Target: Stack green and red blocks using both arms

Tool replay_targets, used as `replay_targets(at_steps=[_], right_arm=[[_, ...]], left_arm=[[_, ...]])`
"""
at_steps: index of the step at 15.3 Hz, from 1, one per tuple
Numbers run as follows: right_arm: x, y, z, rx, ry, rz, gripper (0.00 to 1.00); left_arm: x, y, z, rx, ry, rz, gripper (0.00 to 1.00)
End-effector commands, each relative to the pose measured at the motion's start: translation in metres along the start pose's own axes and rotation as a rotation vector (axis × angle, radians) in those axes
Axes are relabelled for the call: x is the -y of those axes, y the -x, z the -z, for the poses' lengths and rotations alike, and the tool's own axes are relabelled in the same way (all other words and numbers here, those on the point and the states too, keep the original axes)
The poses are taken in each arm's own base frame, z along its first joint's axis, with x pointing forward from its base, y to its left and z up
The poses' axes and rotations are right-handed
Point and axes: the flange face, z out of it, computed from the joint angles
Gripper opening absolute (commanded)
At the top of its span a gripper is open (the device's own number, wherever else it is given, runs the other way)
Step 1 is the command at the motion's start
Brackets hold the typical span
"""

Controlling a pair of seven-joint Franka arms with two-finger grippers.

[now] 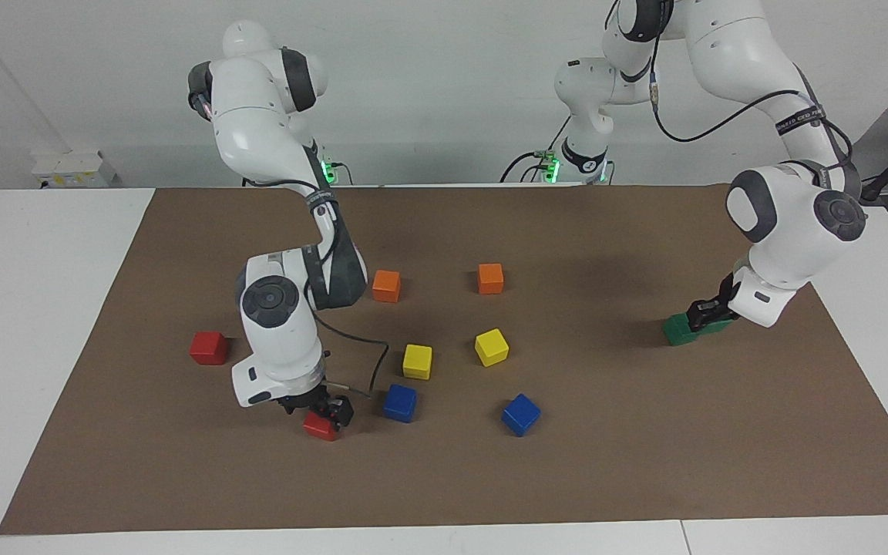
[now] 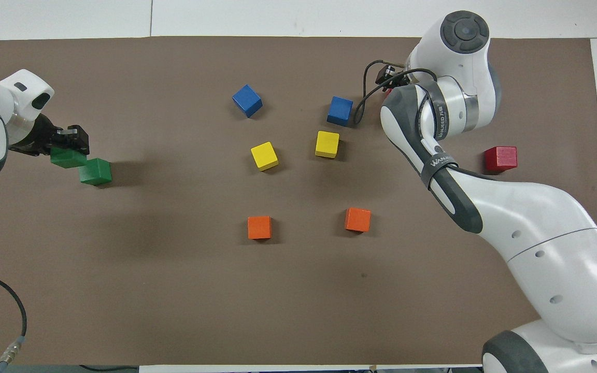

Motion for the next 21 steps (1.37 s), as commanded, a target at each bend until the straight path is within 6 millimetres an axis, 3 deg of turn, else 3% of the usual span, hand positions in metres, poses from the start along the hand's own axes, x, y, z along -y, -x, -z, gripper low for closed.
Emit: replay_targets(at_steps=[1,6,8,9,12,13,14,15,18,19,21], right_arm=[[0.0,-0.005,-0.006,-0.02,-0.018,-0.017,1.0],[0.001,0.004,-0.021,-0.021,-0.025,-0.012,0.99],[0.001,0.004,-0.021,-0.019,-0.026,-0.013,0.85],[0.0,0.005,-0.022,-0.016,-0.024,-0.014,0.7],[0.0,0.006,-0.02,-0.005,-0.018,-0.016,0.01],[-0.002,0.005,-0.019,-0.003,-0.016,-0.018,0.0],[-0.003,0.005,-0.017,0.003,-0.01,-0.011,0.0],[-0.008,0.002,-0.011,0.007,-0.003,0.004,0.0],[-0.053,-0.01,0.049,0.077,0.045,0.143,0.0],[-0.075,-0.01,0.073,0.097,0.056,0.184,0.0],[-0.139,0.0,0.093,0.138,0.068,0.243,0.0]], left_arm=[[-0.006,0.009,-0.005,-0.016,0.024,-0.012,0.0],[0.002,0.015,-0.027,-0.01,0.022,-0.084,0.0],[0.003,0.017,-0.034,-0.021,0.02,-0.089,0.0],[0.002,0.017,-0.037,-0.025,0.02,-0.09,0.0],[0.003,0.02,-0.038,-0.022,0.02,-0.092,0.0],[0.004,0.021,-0.041,-0.019,0.02,-0.092,0.25],[0.003,0.023,-0.042,-0.021,0.019,-0.093,0.74],[0.004,0.025,-0.043,-0.016,0.02,-0.092,1.0],[0.007,0.027,-0.035,-0.013,0.023,-0.086,1.0],[0.006,0.031,-0.022,-0.012,0.027,-0.088,1.0],[0.006,0.042,0.016,0.01,0.03,-0.094,1.0]])
